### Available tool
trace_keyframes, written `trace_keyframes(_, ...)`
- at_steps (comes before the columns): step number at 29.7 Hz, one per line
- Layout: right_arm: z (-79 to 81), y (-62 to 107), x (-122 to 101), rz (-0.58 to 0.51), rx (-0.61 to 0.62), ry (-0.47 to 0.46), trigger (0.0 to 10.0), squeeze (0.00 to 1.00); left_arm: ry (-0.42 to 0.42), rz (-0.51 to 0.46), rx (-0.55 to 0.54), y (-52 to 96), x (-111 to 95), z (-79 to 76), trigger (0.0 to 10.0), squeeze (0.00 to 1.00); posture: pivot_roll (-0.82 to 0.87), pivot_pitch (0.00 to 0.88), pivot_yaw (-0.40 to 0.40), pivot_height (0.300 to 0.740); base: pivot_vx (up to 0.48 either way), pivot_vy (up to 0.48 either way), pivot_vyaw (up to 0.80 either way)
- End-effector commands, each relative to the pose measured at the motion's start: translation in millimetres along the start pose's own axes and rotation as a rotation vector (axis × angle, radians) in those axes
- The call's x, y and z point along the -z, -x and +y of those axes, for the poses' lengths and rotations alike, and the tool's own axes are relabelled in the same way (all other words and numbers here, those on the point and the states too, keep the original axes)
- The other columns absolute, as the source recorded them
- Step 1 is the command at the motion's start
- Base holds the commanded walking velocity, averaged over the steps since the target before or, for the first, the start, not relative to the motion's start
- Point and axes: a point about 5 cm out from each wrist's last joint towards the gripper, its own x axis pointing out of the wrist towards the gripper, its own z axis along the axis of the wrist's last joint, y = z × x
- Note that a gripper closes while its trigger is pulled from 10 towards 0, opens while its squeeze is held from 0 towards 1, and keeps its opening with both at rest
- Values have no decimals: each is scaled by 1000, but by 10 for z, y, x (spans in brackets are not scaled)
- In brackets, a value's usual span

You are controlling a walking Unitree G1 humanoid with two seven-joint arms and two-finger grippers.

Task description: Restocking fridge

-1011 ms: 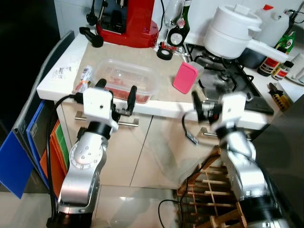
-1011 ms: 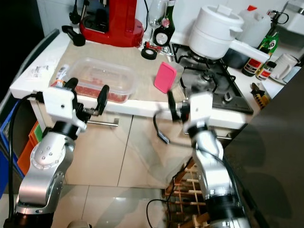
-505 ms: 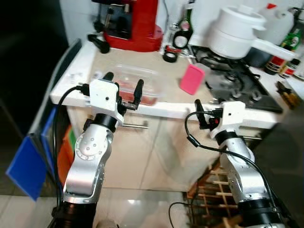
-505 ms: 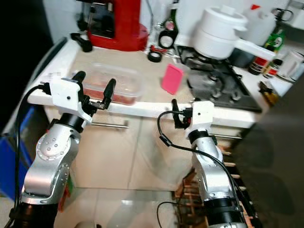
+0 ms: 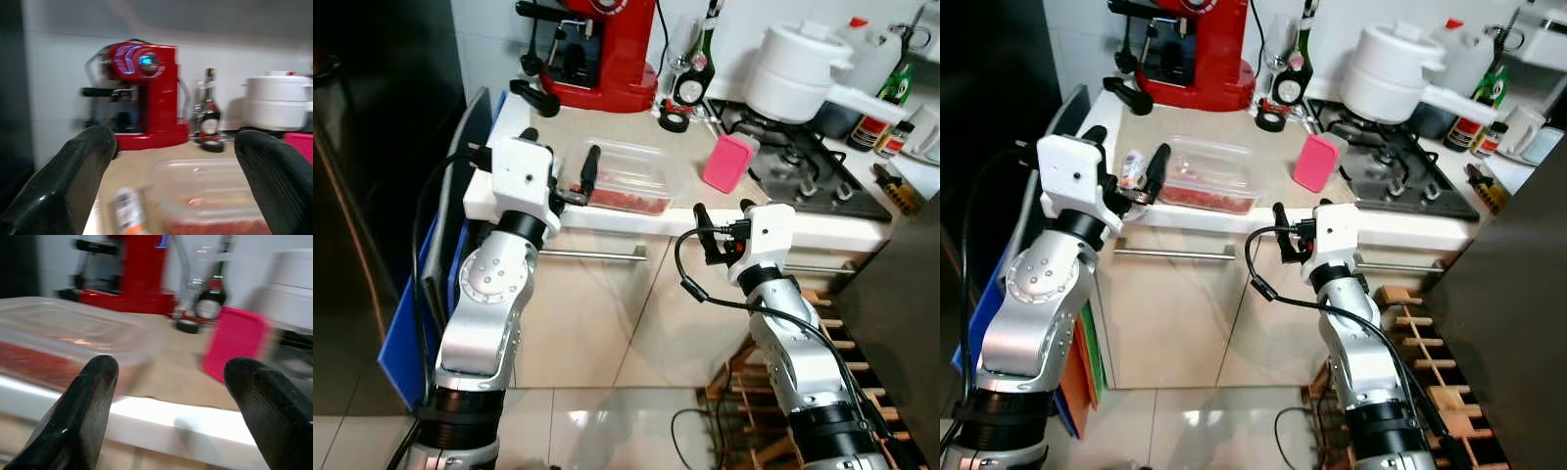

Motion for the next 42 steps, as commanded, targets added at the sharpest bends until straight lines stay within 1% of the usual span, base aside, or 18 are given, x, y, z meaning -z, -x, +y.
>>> trace_keyframes(1, -36, 7, 8, 8, 22, -1, 10000, 0, 14, 12, 29, -41, -11, -30, 10000, 0, 116, 0, -115, 740, 0, 0, 0)
trace_keyframes(2, -31, 8, 9, 9, 24, -4, 10000, 0, 0, 23, 36, -82, -30, -1, 10000, 0, 114, 0, -112, 740, 0, 0, 0)
trace_keyframes(4, -19, 10, 11, 10, 24, -6, 10000, 0, 15, 44, 35, -177, -90, 85, 10000, 0, 112, 0, -109, 740, 0, 0, 0)
trace_keyframes(7, -19, 15, 26, 16, 25, -6, 10000, 0, 11, 139, 26, -318, -83, 208, 10000, 0, 113, 0, -106, 740, 0, 0, 0)
trace_keyframes(11, -3, 17, 26, 17, 25, -7, 10000, 0, 42, 210, 20, -497, -82, 339, 10000, 0, 105, 0, -94, 740, 0, 0, 0)
trace_keyframes(14, 13, 34, 15, 12, 27, -7, 10000, 0, 48, 265, 24, -641, -79, 415, 10000, 0, 92, 0, -77, 740, 0, 0, 0)
trace_keyframes(15, 13, 34, 15, 12, 27, -7, 10000, 0, 48, 265, 24, -641, -79, 415, 10000, 0, 92, 0, -77, 740, 0, 0, 0)
trace_keyframes(16, 26, 73, 20, 12, 35, -12, 10000, 0, 68, 297, 43, -741, -100, 451, 10000, 0, 81, 0, -57, 740, 0, 0, 0)
trace_keyframes(17, 28, 95, 31, 15, 41, -15, 10000, 0, 74, 319, 49, -784, -99, 470, 10000, 0, 78, 0, -54, 740, 0, 0, 0)
trace_keyframes(19, 35, 132, 49, 21, 49, -19, 10000, 0, 78, 343, 48, -822, -95, 501, 10000, 0, 73, 0, -44, 740, 0, 0, 0)
trace_keyframes(20, 45, 169, 70, 28, 55, -22, 10000, 0, 77, 361, 31, -854, -85, 551, 10000, 0, 60, 0, -29, 740, 0, 0, 0)
trace_keyframes(23, 56, 222, 98, 37, 64, -25, 10000, 0, 89, 402, 1, -893, -57, 637, 10000, 0, 50, 0, -16, 740, 0, 0, 0)
trace_keyframes(26, 30, 268, 115, 47, 85, -24, 10000, 0, 59, 431, -71, -904, -33, 812, 10000, 0, 37, 0, -5, 740, 0, 0, 0)
trace_keyframes(27, 30, 268, 115, 47, 85, -24, 10000, 0, 59, 431, -71, -904, -33, 812, 10000, 0, 37, 0, -5, 740, 0, 0, 0)
trace_keyframes(29, 13, 279, 118, 53, 93, -22, 10000, 0, 81, 454, -103, -885, -9, 903, 10000, 0, 37, 1, -1, 740, 0, 0, 0)
trace_keyframes(32, -3, 286, 123, 62, 97, -18, 10000, 0, 117, 474, -127, -876, 16, 975, 10000, 0, 46, 10, -2, 740, 0, 0, 0)
trace_keyframes(37, 18, 293, 138, 72, 92, -19, 10000, 0, 151, 495, -122, -865, 46, 987, 10000, 0, 53, 16, 1, 740, 0, 0, 0)
trace_keyframes(42, 75, 316, 170, 91, 85, -26, 10000, 0, 183, 514, -97, -901, 74, 966, 10000, 0, 51, 14, 10, 740, 0, 0, 0)
